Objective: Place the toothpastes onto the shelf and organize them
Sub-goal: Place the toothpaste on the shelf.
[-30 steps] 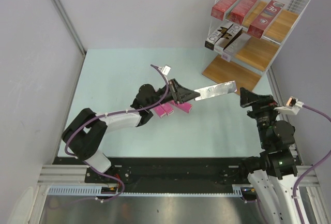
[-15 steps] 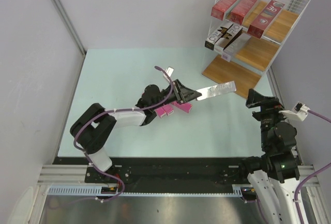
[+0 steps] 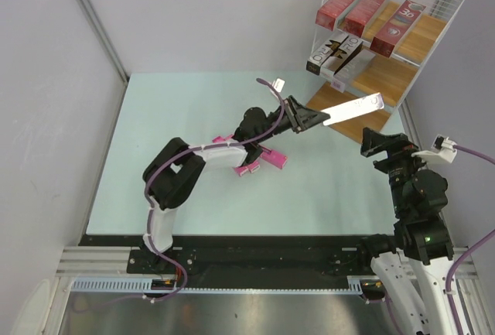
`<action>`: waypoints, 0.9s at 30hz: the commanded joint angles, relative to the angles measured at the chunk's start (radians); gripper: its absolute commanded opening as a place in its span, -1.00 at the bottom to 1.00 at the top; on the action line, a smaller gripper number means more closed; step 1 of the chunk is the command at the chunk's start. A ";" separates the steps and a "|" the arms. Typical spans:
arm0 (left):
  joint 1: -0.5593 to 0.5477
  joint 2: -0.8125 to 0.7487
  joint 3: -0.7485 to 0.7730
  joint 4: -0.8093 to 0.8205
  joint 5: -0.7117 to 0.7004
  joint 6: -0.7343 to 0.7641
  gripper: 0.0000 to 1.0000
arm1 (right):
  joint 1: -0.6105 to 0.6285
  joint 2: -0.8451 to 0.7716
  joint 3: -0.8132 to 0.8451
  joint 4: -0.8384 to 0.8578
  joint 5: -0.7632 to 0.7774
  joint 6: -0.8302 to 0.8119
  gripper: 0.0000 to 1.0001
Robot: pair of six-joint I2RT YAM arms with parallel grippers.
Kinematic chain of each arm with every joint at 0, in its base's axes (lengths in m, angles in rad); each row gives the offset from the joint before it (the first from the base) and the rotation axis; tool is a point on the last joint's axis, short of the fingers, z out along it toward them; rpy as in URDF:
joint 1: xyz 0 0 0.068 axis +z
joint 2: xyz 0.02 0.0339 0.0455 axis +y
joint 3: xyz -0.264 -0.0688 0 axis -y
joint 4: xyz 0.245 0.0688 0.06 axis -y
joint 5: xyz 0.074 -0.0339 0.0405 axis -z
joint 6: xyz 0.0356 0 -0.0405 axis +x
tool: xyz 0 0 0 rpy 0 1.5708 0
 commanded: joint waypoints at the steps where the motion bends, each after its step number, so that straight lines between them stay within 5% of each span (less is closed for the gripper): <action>1: -0.017 0.084 0.186 0.071 -0.045 -0.068 -1.00 | -0.001 -0.002 0.046 0.012 -0.004 -0.048 0.99; 15: -0.083 0.292 0.536 -0.123 -0.318 -0.093 -1.00 | -0.009 0.142 0.143 -0.005 -0.079 -0.151 0.99; 27: -0.126 0.415 0.688 -0.240 -0.517 -0.193 -1.00 | -0.031 0.174 0.181 -0.042 -0.118 -0.169 0.99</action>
